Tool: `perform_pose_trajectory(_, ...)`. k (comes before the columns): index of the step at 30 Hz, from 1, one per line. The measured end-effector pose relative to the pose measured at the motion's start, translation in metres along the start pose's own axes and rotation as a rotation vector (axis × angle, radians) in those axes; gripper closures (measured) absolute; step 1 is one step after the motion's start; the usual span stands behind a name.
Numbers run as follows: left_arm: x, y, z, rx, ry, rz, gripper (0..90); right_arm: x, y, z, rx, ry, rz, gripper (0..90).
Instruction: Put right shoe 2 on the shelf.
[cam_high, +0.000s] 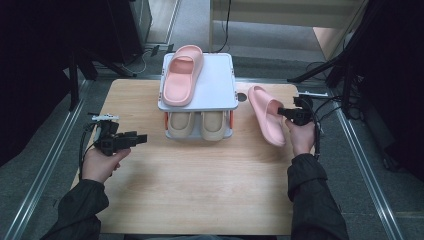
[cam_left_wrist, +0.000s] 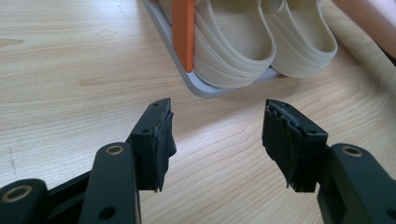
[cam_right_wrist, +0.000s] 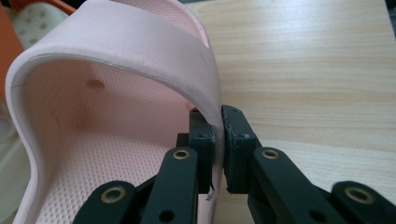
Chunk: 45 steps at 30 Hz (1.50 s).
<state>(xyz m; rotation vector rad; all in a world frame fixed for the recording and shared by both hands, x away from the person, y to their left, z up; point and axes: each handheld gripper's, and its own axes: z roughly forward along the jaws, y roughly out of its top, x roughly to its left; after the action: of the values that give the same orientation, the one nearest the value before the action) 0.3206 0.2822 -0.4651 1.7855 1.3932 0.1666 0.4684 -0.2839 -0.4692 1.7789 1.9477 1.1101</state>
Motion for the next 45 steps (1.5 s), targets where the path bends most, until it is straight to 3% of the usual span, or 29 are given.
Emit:
perform_pose_trajectory(7, -0.004, 0.002, 0.006, 0.014, -0.007, 0.014, 43.1, 0.014, 0.024, -0.020, -0.035, 0.011, 0.006, 84.9)
perform_pose_trajectory(13, -0.005, 0.003, 0.005, -0.002, -0.027, 0.010, 43.5, 0.031, 0.049, -0.037, -0.062, 0.009, 0.004, 84.6)
perform_pose_trajectory(23, -0.010, 0.005, 0.007, 0.000, -0.020, 0.049, 43.8, 0.080, 0.092, -0.054, -0.102, 0.021, -0.045, 83.9)
perform_pose_trajectory(30, -0.013, 0.005, 0.009, 0.001, -0.024, 0.063, 43.9, 0.120, 0.110, -0.044, -0.103, 0.034, -0.066, 83.3)
perform_pose_trajectory(36, -0.014, 0.005, 0.010, 0.006, -0.031, 0.067, 44.0, 0.149, 0.115, -0.026, -0.082, 0.047, -0.064, 82.9)
perform_pose_trajectory(40, -0.013, 0.005, 0.010, 0.009, -0.032, 0.072, 43.9, 0.163, 0.116, -0.015, -0.072, 0.061, -0.065, 82.8)
perform_pose_trajectory(45, -0.013, 0.005, 0.010, 0.011, -0.033, 0.075, 43.9, 0.176, 0.118, -0.005, -0.065, 0.039, -0.077, 82.6)
